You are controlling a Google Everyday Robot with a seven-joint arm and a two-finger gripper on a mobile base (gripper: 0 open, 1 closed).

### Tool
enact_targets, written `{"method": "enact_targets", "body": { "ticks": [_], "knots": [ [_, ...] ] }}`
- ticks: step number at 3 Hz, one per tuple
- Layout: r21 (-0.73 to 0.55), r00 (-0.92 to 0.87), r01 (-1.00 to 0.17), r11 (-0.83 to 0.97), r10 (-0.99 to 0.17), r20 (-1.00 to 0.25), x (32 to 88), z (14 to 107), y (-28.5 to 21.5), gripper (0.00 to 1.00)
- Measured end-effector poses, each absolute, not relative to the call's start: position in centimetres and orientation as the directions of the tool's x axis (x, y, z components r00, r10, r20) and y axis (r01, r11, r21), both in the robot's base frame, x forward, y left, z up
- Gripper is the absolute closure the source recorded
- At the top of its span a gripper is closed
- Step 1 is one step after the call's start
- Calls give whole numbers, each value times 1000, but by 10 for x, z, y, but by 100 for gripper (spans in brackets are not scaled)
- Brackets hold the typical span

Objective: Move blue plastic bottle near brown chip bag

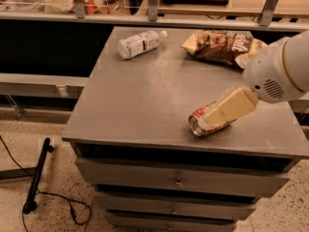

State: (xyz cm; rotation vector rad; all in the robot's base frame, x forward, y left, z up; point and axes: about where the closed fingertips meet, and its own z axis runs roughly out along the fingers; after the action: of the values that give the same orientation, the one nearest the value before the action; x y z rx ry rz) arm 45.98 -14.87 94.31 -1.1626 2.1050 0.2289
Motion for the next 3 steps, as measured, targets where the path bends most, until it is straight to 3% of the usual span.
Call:
{"method": "enact_targets", "body": {
  "ticks": [3],
  "knots": [
    [-66,-407,-662,747,-431,-805,445,908,-139,0]
  ]
}}
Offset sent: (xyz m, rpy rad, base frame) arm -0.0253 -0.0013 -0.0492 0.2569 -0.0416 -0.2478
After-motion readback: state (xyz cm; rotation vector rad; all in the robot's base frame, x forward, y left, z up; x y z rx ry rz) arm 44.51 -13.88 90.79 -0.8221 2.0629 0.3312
